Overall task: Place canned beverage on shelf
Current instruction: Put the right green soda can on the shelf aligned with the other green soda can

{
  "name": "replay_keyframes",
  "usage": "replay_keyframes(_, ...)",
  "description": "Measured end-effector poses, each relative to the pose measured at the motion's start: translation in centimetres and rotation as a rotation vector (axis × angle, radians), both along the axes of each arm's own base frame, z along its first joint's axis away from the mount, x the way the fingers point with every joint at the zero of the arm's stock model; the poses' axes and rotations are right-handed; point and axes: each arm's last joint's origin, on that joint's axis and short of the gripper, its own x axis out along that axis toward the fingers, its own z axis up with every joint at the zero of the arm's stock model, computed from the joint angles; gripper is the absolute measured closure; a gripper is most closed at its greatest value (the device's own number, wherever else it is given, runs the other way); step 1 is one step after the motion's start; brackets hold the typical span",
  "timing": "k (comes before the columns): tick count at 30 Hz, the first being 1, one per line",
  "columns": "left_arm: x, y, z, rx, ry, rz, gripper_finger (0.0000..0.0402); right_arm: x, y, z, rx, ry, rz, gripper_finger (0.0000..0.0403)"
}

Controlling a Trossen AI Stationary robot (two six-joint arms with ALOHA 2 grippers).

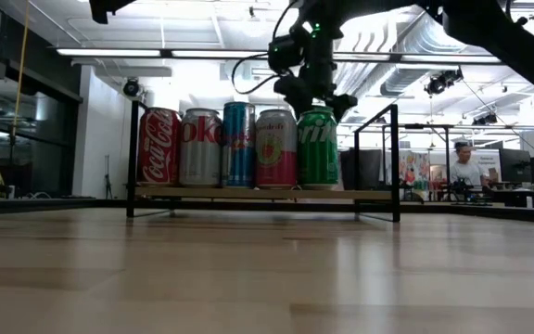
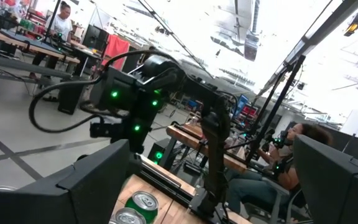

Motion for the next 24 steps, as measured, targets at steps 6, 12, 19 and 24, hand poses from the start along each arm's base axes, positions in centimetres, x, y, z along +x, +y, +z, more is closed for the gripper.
replay_keyframes(6, 0.00, -0.01, 0.00, 0.001, 0.001, 0.000, 0.0037, 0.45, -0.08, -0.92, 0.048, -0.002, 0.011, 0.0113)
replay_keyframes(12, 0.00, -0.01, -0.01, 0.001, 0.001, 0.000, 0.0037, 0.50, -0.06, -1.00, 0.046, 0.003, 0.005, 0.0097)
replay_keyframes(19, 0.00, 0.00, -0.02, 0.002, 0.002, 0.000, 0.0037, 0.54, 0.04, -0.98, 0.047, 0.001, 0.028, 0.0077)
replay_keyframes(24, 0.01, 0.00, -0.02, 0.002, 0.002, 0.000, 0.0037, 0.67, 0.27, -0.98, 0.058, -0.007, 0.064, 0.0075)
